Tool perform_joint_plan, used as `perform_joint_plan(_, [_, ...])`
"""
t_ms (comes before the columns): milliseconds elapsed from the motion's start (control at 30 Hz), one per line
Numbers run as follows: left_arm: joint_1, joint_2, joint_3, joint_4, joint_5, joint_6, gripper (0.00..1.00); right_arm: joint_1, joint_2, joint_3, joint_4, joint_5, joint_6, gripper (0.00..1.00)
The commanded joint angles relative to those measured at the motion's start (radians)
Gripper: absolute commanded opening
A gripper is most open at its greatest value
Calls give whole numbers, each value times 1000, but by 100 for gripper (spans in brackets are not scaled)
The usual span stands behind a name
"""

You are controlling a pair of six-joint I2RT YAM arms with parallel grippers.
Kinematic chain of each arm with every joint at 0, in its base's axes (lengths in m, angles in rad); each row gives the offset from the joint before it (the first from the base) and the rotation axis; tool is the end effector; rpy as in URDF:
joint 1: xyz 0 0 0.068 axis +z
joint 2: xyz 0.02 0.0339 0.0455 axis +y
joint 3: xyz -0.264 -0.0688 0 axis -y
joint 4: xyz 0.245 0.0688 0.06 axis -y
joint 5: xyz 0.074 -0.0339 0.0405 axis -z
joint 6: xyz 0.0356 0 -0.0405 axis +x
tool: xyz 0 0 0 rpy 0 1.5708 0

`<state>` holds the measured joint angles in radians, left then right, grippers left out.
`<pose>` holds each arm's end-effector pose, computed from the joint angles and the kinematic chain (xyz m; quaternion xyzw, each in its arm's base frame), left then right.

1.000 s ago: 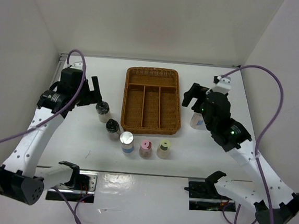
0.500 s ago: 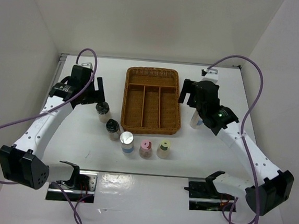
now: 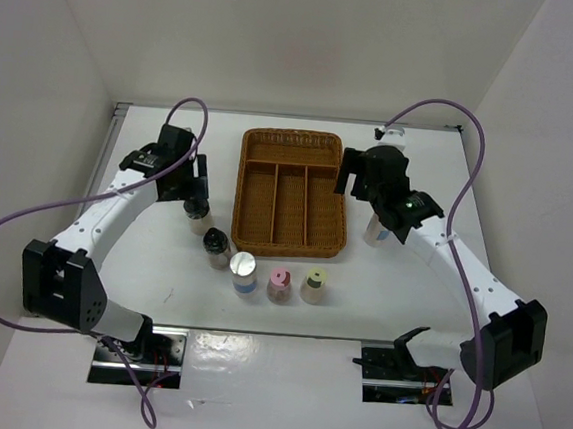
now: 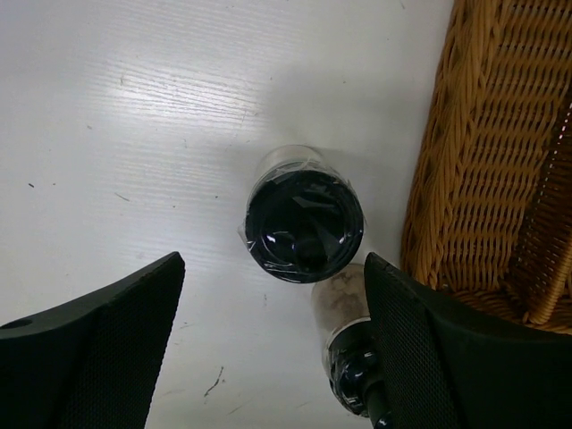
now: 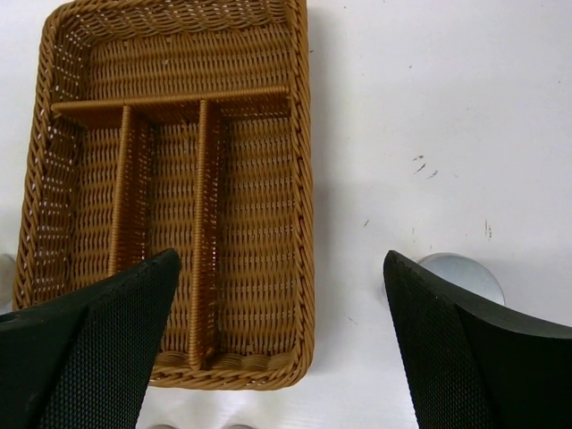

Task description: Organize the condiment bottles

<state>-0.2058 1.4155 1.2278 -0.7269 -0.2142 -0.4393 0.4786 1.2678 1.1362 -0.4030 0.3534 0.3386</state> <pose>0.2927 -0.0534 0.3014 -0.1439 0.9308 -0.0056 0.3359 0.2581 0.1200 0.3381 0.0270 0.8592 0.0536 0.5081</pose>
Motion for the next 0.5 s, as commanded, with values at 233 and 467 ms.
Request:
perform_joint_plan(233, [-20,54,25,43,-34,28,79,-11,71,56,61,-31,2,99])
perform_joint_plan(467, [-20,63,16,43,-47,28,70,-11,93,65,79,-41,11,99])
